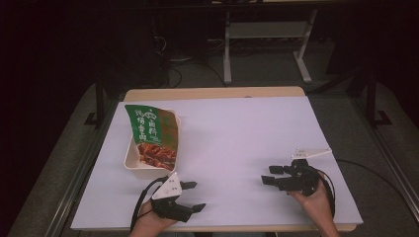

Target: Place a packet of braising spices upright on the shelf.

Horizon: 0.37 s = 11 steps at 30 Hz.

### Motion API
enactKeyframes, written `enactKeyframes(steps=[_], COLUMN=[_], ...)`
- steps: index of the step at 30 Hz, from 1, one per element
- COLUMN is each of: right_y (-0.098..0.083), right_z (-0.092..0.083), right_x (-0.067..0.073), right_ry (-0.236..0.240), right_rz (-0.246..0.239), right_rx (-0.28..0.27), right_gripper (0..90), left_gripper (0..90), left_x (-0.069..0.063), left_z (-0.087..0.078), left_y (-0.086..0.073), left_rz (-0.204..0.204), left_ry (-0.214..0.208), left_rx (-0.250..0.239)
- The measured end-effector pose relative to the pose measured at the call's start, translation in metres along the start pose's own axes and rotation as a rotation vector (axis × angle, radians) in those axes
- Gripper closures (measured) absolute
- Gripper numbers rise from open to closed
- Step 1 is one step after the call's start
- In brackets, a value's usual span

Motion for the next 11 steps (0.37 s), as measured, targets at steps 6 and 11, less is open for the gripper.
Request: enactKeyframes(steps=[6, 11], right_y=[-0.0035, -0.0076], right_z=[0.0015, 0.0037], right_x=[0.0055, 0.0079], right_ry=[-0.001, 0.012], right_rz=[-0.016, -0.009], right_rx=[0.010, -0.011], right_gripper=[38.5, 38.0], left_gripper=[27.2, 27.1], left_x=[0.0002, 0.0000], left_z=[0.0003, 0.0008], left_y=[-0.0001, 0.0002], left_rz=[-0.004, -0.007], left_ry=[-0.001, -0.008], left_rx=[-0.002, -0.003])
Point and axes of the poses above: each handheld gripper's, and its own axes: z roughly forward along the jaws, y roughly out of its top, x roughly to its left, the point moved 1 cm from there along z, roughly forward along the jaws, and after that the axes turned 8 degrees about -z, right-handed, at the moved point
